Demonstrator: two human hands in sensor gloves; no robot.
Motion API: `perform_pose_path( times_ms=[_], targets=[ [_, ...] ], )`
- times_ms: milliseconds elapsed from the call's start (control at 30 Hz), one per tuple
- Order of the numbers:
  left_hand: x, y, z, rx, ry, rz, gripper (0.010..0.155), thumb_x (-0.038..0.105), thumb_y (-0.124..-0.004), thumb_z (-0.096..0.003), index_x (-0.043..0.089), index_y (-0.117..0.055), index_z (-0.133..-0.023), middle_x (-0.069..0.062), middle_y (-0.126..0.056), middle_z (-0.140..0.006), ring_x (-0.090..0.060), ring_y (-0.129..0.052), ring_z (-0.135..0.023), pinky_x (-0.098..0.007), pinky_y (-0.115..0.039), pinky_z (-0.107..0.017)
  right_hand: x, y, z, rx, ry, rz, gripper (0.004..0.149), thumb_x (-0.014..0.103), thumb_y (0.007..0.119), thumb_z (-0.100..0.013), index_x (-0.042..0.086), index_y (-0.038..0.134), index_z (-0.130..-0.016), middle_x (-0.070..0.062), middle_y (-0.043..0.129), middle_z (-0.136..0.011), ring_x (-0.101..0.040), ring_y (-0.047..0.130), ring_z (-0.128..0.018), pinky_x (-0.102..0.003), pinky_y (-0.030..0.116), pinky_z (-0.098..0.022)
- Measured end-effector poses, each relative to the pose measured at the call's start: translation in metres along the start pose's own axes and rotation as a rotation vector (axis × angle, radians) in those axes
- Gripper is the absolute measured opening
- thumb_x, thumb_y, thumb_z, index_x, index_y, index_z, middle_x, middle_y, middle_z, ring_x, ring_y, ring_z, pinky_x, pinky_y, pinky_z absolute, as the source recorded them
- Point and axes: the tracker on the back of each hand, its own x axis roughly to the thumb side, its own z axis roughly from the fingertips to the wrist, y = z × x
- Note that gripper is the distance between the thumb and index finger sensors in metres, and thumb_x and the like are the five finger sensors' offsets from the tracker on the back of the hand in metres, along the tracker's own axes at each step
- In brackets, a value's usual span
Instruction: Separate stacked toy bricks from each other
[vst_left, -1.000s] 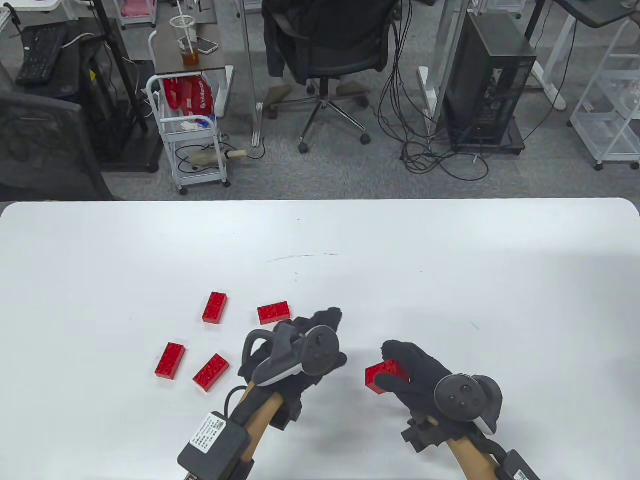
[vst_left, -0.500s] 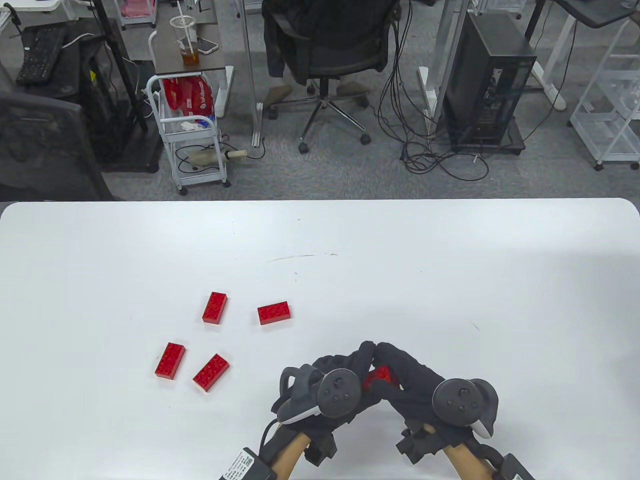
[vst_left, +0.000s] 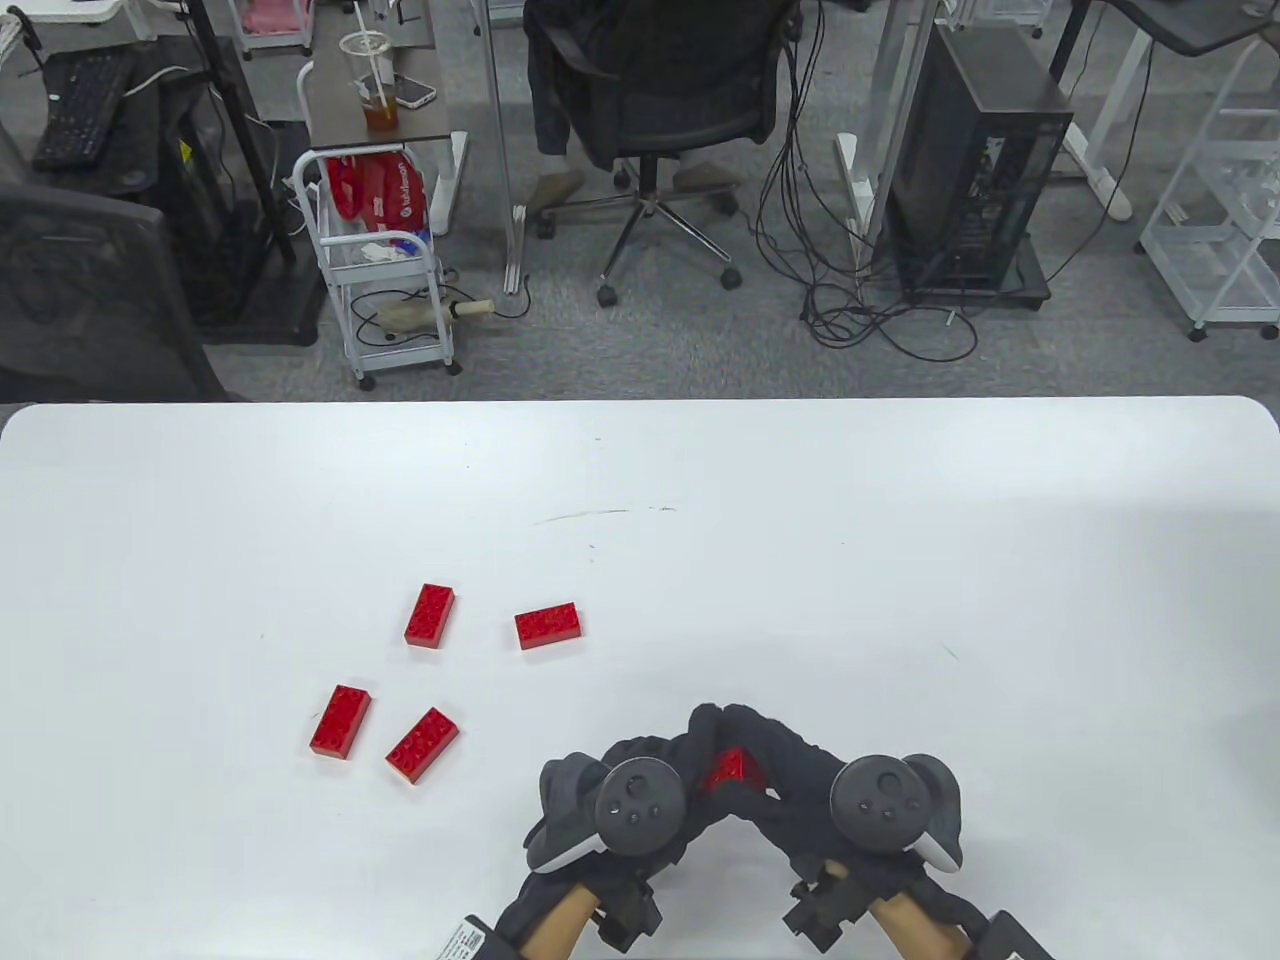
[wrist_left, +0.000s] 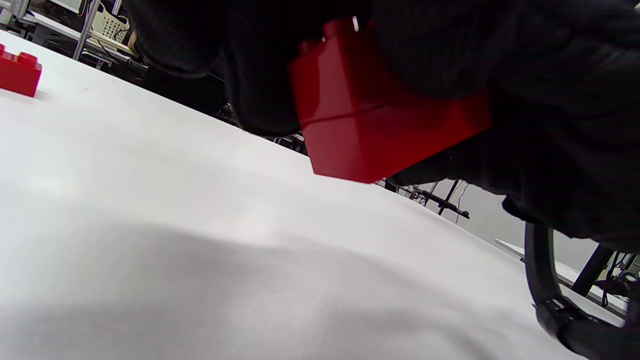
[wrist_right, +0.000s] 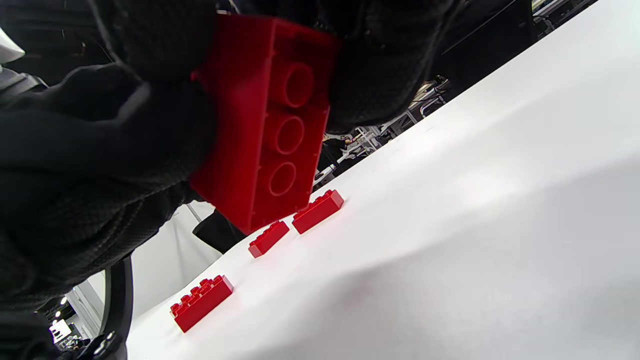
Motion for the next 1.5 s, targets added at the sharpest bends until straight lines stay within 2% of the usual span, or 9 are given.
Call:
perform_pose_path(
  times_ms=[233,333,633,1000,1500],
  targets=[
    [-0.001,0.001,0.001,0.056,0.008,0.022,0.08,0.048,-0.076,-0.0407,0.013,-0.055,-0.11,0.0,-0.092,-0.098,-0.023,-0.1,-0.08,-0.048,-0.076,-0.069,0.0,-0.001,0.0,-0.003,0.01,0.001,0.07,0.049,0.069,-0.05,0.014,0.053,-0.109,-0.016,0.075,-0.101,-0.032,0.096,-0.082,-0.043,0.088,-0.058],
    [-0.002,0.002,0.002,0.091,0.012,0.058,0.076,0.047,-0.075,-0.041,0.015,-0.06,-0.109,-0.001,-0.092,-0.098,-0.023,-0.1,-0.079,-0.048,-0.076,-0.069,-0.004,0.0,-0.001,0.054,0.048,-0.024,0.073,0.052,0.062,-0.051,0.012,0.048,-0.111,-0.018,0.074,-0.102,-0.037,0.094,-0.082,-0.046,0.086,-0.058],
    [0.0,0.001,0.004,0.128,0.031,-0.004,0.076,0.048,-0.078,-0.0391,0.018,-0.065,-0.107,0.001,-0.093,-0.097,-0.022,-0.101,-0.079,-0.049,-0.076,-0.069,-0.005,0.002,-0.002,0.049,0.042,-0.003,0.073,0.051,0.062,-0.051,0.011,0.048,-0.111,-0.016,0.077,-0.099,-0.033,0.097,-0.076,-0.046,0.086,-0.055],
    [0.011,-0.002,0.005,0.17,0.044,-0.069,0.073,0.048,-0.078,-0.0376,0.019,-0.071,-0.104,0.0,-0.096,-0.094,-0.022,-0.104,-0.075,-0.048,-0.079,-0.067,-0.005,-0.005,-0.002,-0.016,0.045,0.044,0.073,0.055,0.066,-0.047,0.009,0.063,-0.104,-0.014,0.088,-0.087,-0.027,0.103,-0.066,-0.043,0.091,-0.049],
    [0.016,-0.005,0.006,0.183,0.042,-0.139,0.074,0.049,-0.079,-0.0362,0.018,-0.072,-0.103,-0.001,-0.097,-0.092,-0.021,-0.106,-0.073,-0.047,-0.08,-0.066,-0.003,-0.005,-0.001,-0.045,0.045,0.095,0.072,0.056,0.069,-0.045,0.008,0.071,-0.099,-0.014,0.092,-0.082,-0.025,0.106,-0.06,-0.04,0.095,-0.046]
  ],
)
